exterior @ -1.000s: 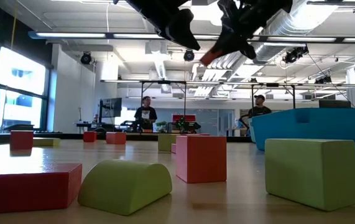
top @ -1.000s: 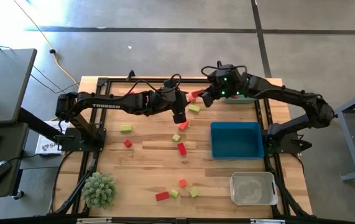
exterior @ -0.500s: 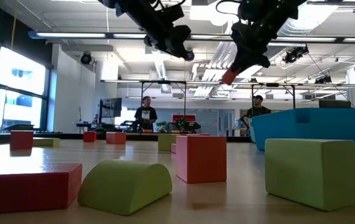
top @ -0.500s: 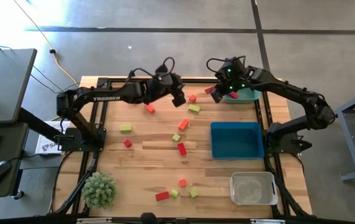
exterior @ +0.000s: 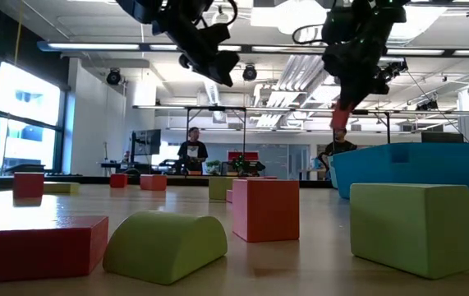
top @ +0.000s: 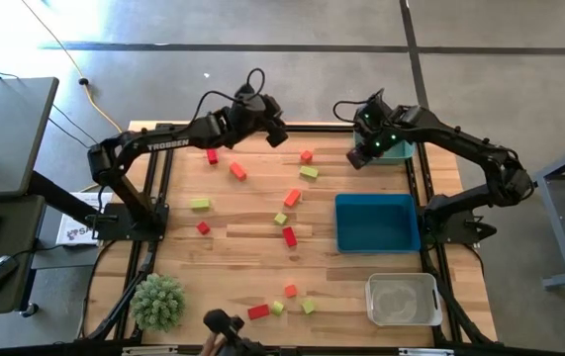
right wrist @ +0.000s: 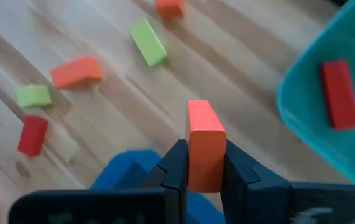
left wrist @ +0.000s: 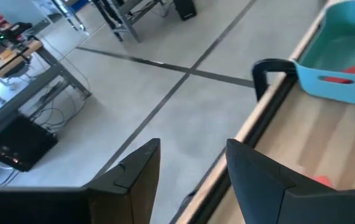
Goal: Sort & place blocks by color
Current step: Put the orange wooden block into the blue bin
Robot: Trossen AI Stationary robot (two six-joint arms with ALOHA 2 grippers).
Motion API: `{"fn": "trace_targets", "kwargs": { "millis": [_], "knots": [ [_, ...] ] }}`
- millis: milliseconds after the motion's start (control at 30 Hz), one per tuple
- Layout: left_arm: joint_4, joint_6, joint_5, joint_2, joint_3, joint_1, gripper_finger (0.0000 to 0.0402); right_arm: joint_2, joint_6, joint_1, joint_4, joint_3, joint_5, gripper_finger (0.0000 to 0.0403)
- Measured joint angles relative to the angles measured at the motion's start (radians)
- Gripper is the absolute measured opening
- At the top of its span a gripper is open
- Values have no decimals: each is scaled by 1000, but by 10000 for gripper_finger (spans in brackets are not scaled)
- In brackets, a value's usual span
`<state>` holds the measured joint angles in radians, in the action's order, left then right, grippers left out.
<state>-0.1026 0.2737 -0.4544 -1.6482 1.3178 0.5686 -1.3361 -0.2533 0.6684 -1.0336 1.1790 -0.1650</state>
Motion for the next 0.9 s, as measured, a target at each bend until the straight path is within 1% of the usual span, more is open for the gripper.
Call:
{"fn": "trace_targets", "kwargs": {
  "millis": [267, 500, 633, 767, 900],
  "knots": [
    [1, 0, 10, 0, 0, 58, 173, 0, -75, -40, -215, 0, -8, 39],
    [2, -9, 84, 0, 0, 90, 173, 0, -195, -113, -365, 0, -11, 39],
    [3, -9, 89, 0, 0, 93, 173, 0, -277, -175, -410, 0, -22, 39],
    [3, -9, 93, 0, 0, 93, 173, 0, -371, -249, -414, 1, -21, 39],
    [3, -9, 115, 0, 0, 93, 173, 0, -491, -326, -414, 1, 16, 39]
  ]
}}
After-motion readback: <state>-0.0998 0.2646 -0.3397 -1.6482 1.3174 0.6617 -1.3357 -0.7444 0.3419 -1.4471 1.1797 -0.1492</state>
